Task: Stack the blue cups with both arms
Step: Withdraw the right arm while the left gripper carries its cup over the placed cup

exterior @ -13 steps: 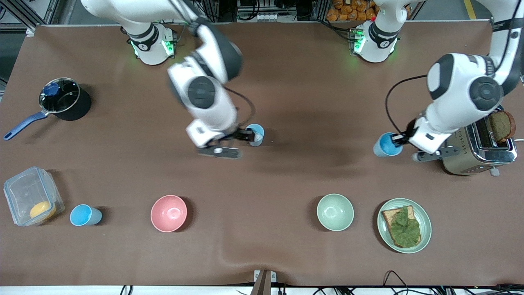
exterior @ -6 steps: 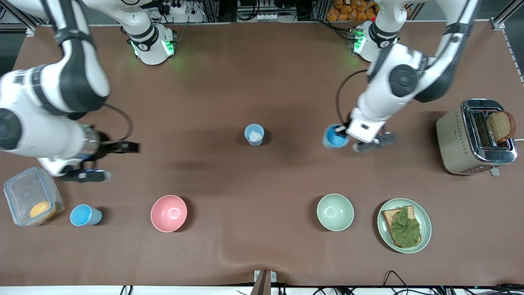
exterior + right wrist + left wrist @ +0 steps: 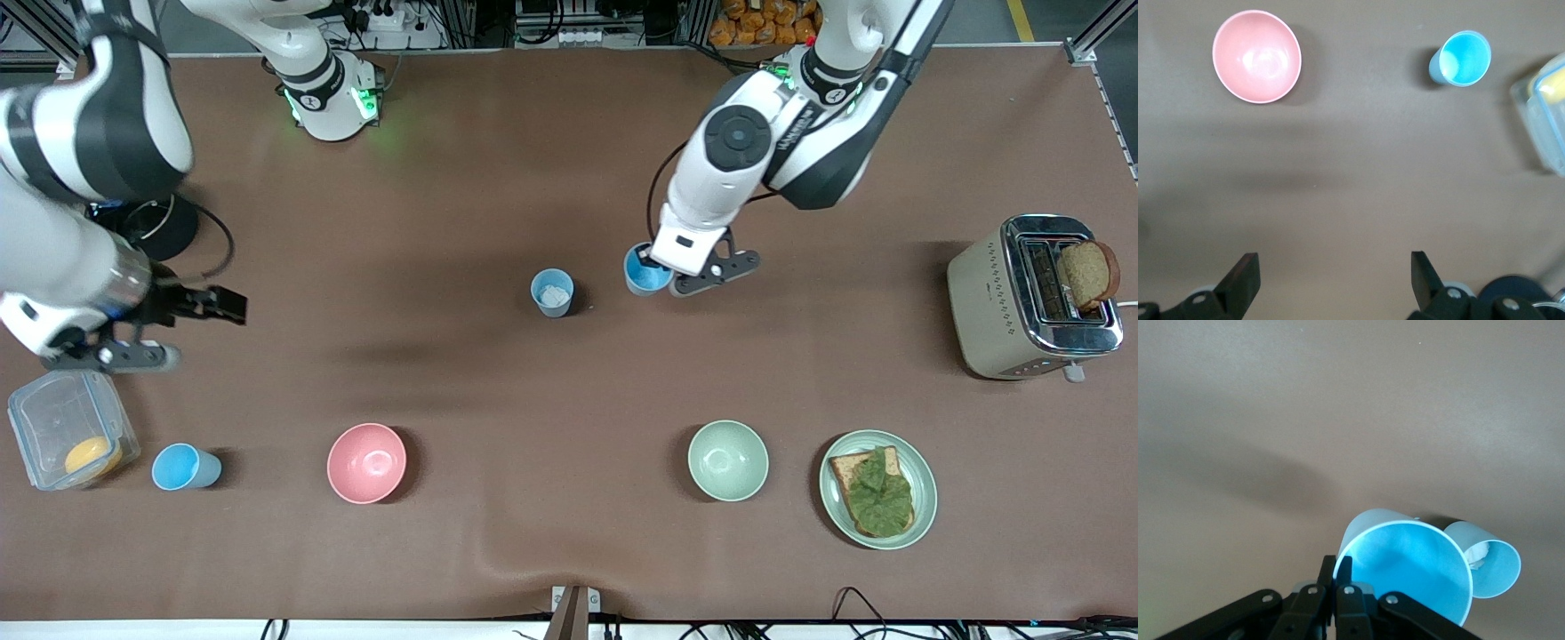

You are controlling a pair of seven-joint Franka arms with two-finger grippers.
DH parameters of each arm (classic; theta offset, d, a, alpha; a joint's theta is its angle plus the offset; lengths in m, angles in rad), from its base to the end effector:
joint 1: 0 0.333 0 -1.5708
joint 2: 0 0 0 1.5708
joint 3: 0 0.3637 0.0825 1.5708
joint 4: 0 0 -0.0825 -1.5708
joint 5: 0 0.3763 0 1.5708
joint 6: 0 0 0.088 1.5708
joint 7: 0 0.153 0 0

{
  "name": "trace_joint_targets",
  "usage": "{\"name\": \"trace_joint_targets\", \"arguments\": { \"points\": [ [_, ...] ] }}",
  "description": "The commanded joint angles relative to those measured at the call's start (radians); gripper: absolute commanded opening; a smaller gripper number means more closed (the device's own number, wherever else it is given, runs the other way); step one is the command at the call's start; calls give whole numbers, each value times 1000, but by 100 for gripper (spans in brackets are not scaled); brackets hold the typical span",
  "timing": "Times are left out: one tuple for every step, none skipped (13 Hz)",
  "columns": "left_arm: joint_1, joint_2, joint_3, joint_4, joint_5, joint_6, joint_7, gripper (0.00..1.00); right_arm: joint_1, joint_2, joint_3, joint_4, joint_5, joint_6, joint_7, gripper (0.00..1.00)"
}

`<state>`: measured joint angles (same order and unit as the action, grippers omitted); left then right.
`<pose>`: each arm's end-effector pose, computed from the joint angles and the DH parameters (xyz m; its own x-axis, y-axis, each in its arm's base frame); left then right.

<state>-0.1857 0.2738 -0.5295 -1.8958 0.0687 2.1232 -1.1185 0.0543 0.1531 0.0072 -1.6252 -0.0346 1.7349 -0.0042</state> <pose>0.4786 -0.3859 0.3810 0.9255 0.3714 -0.0736 0.3742 -0.9269 0.0286 0.6027 0.0321 0.5265 0.9965 0.0712 -0.0436 0.0726 -0.9968 0.0326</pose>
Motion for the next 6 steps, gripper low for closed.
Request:
{"name": "trace_joint_targets", "arguments": {
  "points": [
    [-52,100,3,99,107,-8,-143,0,-89,-161,24,-148,28,71,-130,100],
    [-72,108,3,109,109,-8,-159,0,-100,-161,19,-124,28,66,-151,100],
    [-96,125,3,132,108,-8,-170,0,-99,-159,13,-108,27,63,-158,100],
    [-121,151,3,164,109,-8,-199,0,-99,-161,7,-102,24,68,-158,100],
    [-148,192,6,210,112,-8,-225,0,-100,-152,2,-82,21,72,-157,100],
    [-165,227,9,249,121,-8,-246,0,-102,-155,1,-65,27,58,-157,100]
  ]
}}
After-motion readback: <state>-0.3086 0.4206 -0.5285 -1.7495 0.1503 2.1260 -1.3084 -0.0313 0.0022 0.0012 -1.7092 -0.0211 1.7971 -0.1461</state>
